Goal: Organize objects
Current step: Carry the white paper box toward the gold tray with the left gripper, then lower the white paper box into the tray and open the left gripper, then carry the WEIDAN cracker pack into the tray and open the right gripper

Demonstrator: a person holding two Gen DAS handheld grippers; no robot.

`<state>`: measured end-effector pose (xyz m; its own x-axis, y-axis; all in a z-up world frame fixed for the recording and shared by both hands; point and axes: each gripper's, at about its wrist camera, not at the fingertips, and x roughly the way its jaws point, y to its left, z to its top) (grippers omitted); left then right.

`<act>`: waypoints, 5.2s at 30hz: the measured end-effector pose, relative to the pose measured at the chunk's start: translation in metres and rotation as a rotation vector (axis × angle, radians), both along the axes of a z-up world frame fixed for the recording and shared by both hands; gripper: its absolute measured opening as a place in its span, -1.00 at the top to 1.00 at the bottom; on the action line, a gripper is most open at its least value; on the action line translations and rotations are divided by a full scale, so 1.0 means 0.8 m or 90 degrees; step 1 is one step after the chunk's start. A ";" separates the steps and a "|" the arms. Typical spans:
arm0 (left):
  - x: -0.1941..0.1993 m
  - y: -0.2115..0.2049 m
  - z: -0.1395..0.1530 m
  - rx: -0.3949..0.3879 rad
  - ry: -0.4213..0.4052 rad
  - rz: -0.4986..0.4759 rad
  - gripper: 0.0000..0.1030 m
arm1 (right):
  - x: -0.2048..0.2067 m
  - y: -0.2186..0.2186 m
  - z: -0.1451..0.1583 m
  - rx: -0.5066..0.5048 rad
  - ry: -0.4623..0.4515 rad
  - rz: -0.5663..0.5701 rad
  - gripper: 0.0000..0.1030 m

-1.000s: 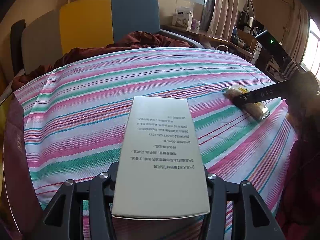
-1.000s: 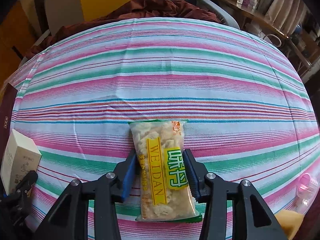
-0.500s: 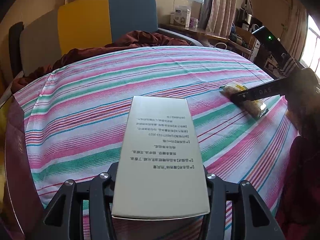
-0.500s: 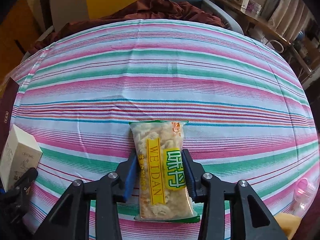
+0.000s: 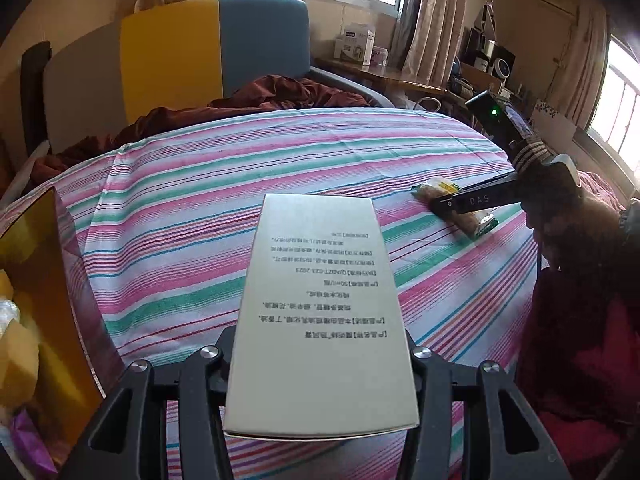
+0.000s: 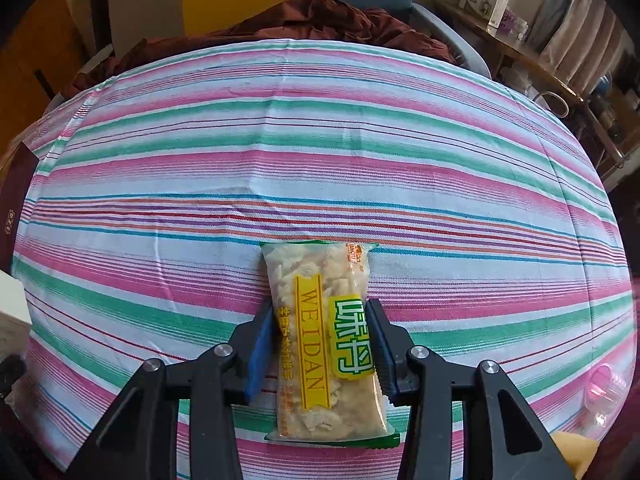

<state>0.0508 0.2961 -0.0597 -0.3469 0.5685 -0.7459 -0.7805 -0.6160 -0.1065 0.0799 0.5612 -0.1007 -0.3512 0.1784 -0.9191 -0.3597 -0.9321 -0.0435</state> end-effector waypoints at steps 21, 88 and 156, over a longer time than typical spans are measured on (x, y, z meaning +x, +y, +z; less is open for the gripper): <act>-0.176 -0.249 0.033 0.147 -0.168 0.364 0.01 | -0.017 -0.019 0.000 0.062 -0.013 0.017 0.14; -0.116 -0.309 0.061 0.012 0.052 0.423 -0.10 | -0.087 -0.200 0.011 -0.014 -0.029 0.098 0.20; -0.059 -0.345 0.075 0.008 0.092 0.500 -0.31 | -0.085 -0.490 0.094 -0.049 0.263 0.245 -0.49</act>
<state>0.0038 0.0201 0.0003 -0.7427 0.1257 -0.6578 -0.1251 -0.9910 -0.0481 0.0122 0.1694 -0.0256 -0.7107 -0.0963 -0.6969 0.0342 -0.9941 0.1026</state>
